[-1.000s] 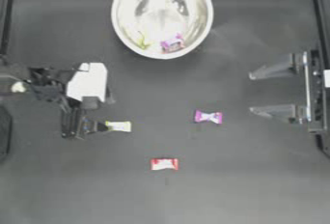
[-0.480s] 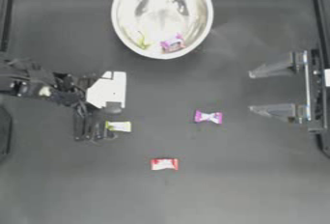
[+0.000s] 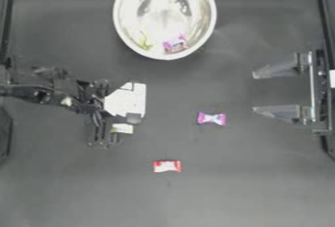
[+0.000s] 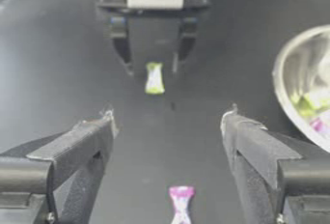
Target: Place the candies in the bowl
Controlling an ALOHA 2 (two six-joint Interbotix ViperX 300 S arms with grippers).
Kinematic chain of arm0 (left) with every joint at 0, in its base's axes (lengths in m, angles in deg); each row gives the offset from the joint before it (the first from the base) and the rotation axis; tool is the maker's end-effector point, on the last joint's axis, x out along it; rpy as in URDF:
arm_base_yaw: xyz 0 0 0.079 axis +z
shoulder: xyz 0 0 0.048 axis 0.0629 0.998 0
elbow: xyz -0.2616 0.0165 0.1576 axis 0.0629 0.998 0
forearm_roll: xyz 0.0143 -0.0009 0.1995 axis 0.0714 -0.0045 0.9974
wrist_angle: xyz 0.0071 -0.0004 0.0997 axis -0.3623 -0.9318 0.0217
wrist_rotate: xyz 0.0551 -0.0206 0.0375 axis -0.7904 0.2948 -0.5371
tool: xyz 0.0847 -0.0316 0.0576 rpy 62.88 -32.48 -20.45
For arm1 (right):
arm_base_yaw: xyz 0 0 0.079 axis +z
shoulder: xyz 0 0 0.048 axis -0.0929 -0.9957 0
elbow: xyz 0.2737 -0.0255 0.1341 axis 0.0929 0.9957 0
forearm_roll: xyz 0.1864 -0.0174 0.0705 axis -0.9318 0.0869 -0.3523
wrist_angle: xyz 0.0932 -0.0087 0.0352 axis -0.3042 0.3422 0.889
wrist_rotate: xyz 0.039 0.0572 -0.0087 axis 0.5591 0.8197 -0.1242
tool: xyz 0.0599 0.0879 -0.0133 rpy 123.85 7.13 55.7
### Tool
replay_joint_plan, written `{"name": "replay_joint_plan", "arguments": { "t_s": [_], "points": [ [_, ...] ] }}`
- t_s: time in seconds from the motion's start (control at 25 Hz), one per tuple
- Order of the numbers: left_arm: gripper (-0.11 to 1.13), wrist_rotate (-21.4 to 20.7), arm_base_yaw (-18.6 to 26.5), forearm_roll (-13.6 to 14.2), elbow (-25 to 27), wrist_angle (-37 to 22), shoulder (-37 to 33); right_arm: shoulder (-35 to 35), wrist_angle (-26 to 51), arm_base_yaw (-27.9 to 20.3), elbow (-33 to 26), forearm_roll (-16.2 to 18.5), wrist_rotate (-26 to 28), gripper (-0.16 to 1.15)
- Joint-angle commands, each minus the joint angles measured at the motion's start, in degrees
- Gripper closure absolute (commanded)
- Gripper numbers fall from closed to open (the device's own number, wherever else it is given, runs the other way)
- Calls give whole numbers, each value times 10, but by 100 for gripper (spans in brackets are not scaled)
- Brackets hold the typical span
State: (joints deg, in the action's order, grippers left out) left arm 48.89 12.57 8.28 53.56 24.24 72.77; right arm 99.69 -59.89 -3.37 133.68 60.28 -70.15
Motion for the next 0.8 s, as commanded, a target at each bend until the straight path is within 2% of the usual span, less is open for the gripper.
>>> {"name": "replay_joint_plan", "arguments": {
  "t_s": [0.04,0.2,0.64,0.8],
  "points": [
    [2,25,-9,26,-21,-8,3,-2,-5,1,-5,-1,0,2],
    [2,36,-14,39,-25,-9,10,-2,-6,1,-5,-2,0,2],
    [4,37,-14,39,-25,-6,27,4,-5,1,-4,-2,1,2],
    [13,37,-14,39,-25,-6,27,4,-8,1,-4,-2,1,2]
  ]
}}
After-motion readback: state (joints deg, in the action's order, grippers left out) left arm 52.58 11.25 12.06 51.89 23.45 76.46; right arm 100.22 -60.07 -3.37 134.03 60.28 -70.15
